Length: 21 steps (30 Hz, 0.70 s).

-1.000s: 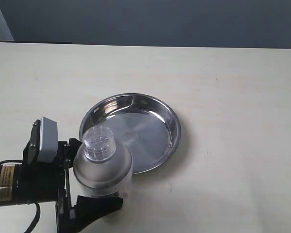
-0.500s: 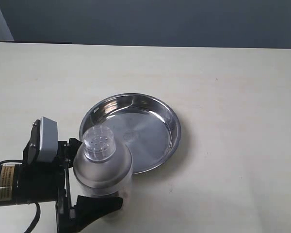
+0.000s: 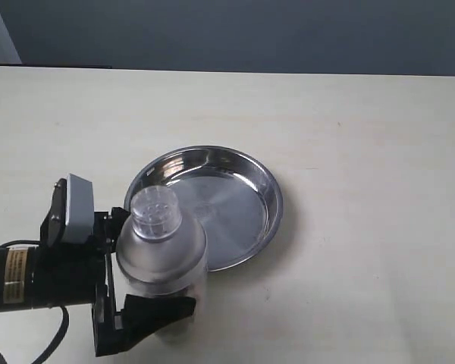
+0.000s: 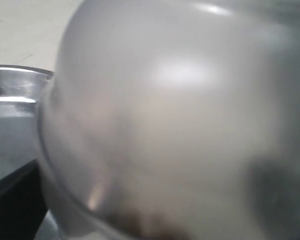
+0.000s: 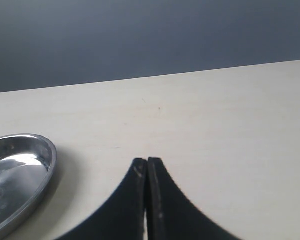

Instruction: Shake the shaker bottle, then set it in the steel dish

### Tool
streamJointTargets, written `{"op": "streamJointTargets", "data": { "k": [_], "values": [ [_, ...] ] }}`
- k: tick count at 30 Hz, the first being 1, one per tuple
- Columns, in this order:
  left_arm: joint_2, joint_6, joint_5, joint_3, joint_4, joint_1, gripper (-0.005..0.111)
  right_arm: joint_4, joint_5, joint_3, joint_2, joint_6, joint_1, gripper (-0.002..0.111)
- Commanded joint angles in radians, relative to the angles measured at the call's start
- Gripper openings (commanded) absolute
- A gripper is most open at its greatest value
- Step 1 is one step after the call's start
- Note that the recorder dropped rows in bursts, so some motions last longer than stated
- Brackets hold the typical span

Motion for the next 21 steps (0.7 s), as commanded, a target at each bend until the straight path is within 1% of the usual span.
{"op": "streamJointTargets", "data": {
  "k": [1,4,10,12,13,15,21],
  "values": [
    [0.003,-0.038,-0.006,-0.02,-0.012,-0.007,0.106,-0.001,-0.015,0.001,0.005,0.0,0.001,-0.001],
    [0.003,-0.038,-0.006,-0.02,-0.014,-0.007,0.106,-0.001,-0.013,0.001,0.005,0.0,0.001,-0.001],
    [0.007,-0.038,-0.006,-0.02,0.032,-0.007,0.106,-0.001,-0.013,0.001,0.005,0.0,0.001,-0.001],
    [0.017,-0.036,-0.006,-0.02,0.024,-0.034,0.106,-0.001,-0.013,0.001,0.005,0.0,0.001,-0.001],
    [0.027,-0.02,-0.006,-0.02,-0.003,-0.062,0.106,-0.001,-0.013,0.001,0.005,0.0,0.001,-0.001],
    [0.035,-0.004,-0.006,-0.02,-0.059,-0.097,0.106,-0.001,-0.013,0.001,0.005,0.0,0.001,-0.001],
    [0.035,-0.002,-0.006,-0.02,-0.088,-0.107,0.105,-0.001,-0.015,0.001,0.005,0.0,0.001,-0.001]
  ]
}}
